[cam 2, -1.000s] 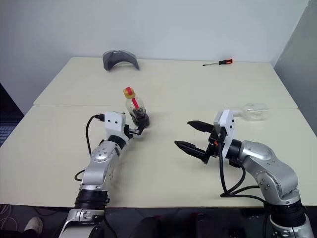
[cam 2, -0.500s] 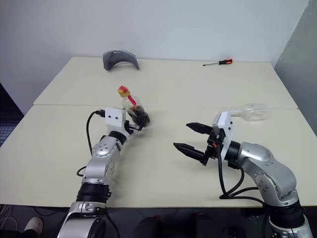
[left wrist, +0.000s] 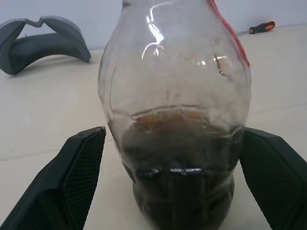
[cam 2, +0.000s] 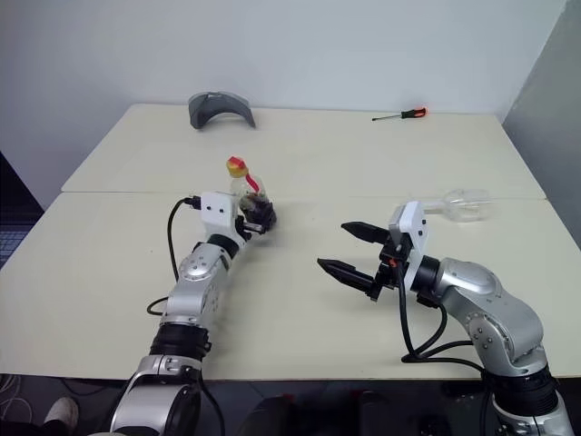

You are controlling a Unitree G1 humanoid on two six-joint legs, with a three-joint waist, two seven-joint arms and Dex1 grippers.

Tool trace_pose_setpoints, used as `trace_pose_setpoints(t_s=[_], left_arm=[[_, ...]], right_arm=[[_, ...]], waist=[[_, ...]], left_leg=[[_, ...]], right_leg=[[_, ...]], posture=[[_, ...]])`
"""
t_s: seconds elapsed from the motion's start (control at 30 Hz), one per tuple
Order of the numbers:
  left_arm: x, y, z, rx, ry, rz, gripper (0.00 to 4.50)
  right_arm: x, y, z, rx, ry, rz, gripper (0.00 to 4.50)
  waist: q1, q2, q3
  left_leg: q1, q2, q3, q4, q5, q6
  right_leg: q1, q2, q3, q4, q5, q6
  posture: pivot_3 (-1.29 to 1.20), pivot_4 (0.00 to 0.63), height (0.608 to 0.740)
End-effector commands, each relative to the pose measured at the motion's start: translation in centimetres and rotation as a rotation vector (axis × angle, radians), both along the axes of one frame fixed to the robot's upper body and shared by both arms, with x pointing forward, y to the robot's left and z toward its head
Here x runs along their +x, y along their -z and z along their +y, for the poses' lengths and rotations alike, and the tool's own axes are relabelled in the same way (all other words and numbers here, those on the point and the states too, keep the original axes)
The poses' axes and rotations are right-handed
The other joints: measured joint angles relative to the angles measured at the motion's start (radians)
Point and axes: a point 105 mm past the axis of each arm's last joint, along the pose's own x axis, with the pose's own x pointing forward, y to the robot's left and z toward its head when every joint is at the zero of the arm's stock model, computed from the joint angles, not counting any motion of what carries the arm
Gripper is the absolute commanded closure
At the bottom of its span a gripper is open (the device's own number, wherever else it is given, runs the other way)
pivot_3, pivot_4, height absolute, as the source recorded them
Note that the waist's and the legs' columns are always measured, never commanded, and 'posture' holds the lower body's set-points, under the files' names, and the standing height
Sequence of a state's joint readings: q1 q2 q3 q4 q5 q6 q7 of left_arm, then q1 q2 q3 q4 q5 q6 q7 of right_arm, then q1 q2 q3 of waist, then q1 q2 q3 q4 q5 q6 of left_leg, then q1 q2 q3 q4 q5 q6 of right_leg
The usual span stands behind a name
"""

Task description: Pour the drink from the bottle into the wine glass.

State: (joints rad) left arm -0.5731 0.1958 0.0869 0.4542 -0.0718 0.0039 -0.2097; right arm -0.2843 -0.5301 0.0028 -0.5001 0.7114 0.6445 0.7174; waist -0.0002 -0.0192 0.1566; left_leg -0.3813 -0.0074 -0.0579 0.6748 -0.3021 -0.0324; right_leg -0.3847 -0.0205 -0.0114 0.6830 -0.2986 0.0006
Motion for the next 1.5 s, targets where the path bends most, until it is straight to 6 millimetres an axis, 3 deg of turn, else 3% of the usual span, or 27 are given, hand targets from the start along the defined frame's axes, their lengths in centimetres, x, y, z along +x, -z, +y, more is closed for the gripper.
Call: trace_pose_setpoints(t_s=[0.03, 0.37, 0.7, 0.8, 0.9, 1.0, 1.37, 1.5], left_arm=[[0.6, -1.4, 0.2, -0.005, 0.006, -0.059, 0.02], [2.4, -1.5, -0.8, -0.009, 0.036, -0.058, 0.02], [2.8, -1.3, -1.4, -0.035, 0.078, -0.058, 0.02], [2.5, -1.6, -1.3, -0.054, 0.090, -0.083, 0.61], [2.5, -1.7, -1.3, -0.053, 0.093, -0.088, 1.46], [2.5, -1.8, -1.1, -0.052, 0.088, -0.092, 1.96], [2.2, -2.0, -1.2, -0.045, 0.097, -0.106, 2.18], [1.5, -2.0, -1.3, -0.017, 0.139, -0.105, 2.18]], right_arm=[[-0.4, -1.3, 0.4, 0.014, -0.020, -0.057, 0.00], [-0.3, -1.5, 0.3, 0.016, -0.007, -0.063, 0.00], [-0.4, -1.6, 0.4, 0.021, -0.001, -0.067, 0.00], [-0.4, -1.6, 0.4, 0.021, 0.001, -0.066, 0.00], [-0.3, -1.6, 0.5, 0.022, 0.001, -0.064, 0.00], [-0.3, -1.5, 0.5, 0.020, 0.000, -0.065, 0.00], [-0.1, -1.6, 0.7, 0.018, 0.001, -0.074, 0.00], [1.1, -1.6, 0.7, 0.000, 0.073, -0.098, 0.00]], waist=[[0.000, 0.000, 0.000], [0.000, 0.000, 0.000], [-0.001, 0.000, 0.000], [-0.001, 0.000, 0.000], [-0.001, 0.000, 0.000], [-0.001, 0.000, 0.000], [-0.001, 0.000, 0.000], [-0.004, 0.000, 0.000]], left_leg=[[0.000, 0.000, 0.000, 0.000, 0.000, 0.000], [-0.001, 0.000, 0.000, 0.001, 0.000, 0.000], [-0.001, 0.000, 0.000, 0.001, 0.000, 0.000], [-0.001, 0.000, 0.000, 0.001, 0.000, 0.000], [-0.001, 0.000, 0.000, 0.001, 0.000, 0.000], [-0.001, 0.000, 0.000, 0.001, 0.000, 0.000], [-0.001, 0.000, 0.000, 0.001, 0.000, 0.000], [-0.001, 0.000, 0.001, 0.001, 0.001, -0.001]], right_leg=[[0.000, 0.000, 0.000, 0.000, 0.000, 0.000], [0.000, 0.000, 0.000, 0.000, 0.000, 0.001], [-0.001, 0.000, 0.000, 0.000, 0.000, 0.001], [-0.001, 0.000, 0.000, 0.000, 0.000, 0.001], [-0.001, 0.000, 0.000, 0.000, 0.000, 0.001], [-0.001, 0.000, 0.000, 0.000, 0.000, 0.001], [-0.001, 0.000, 0.000, 0.000, 0.000, 0.001], [-0.001, 0.000, 0.001, 0.001, 0.000, 0.001]], posture=[[0.00, 0.150, 0.740], [0.00, 0.150, 0.740], [0.00, 0.150, 0.740], [0.00, 0.150, 0.740], [0.00, 0.150, 0.740], [0.00, 0.150, 0.740], [0.00, 0.150, 0.740], [0.00, 0.150, 0.740]])
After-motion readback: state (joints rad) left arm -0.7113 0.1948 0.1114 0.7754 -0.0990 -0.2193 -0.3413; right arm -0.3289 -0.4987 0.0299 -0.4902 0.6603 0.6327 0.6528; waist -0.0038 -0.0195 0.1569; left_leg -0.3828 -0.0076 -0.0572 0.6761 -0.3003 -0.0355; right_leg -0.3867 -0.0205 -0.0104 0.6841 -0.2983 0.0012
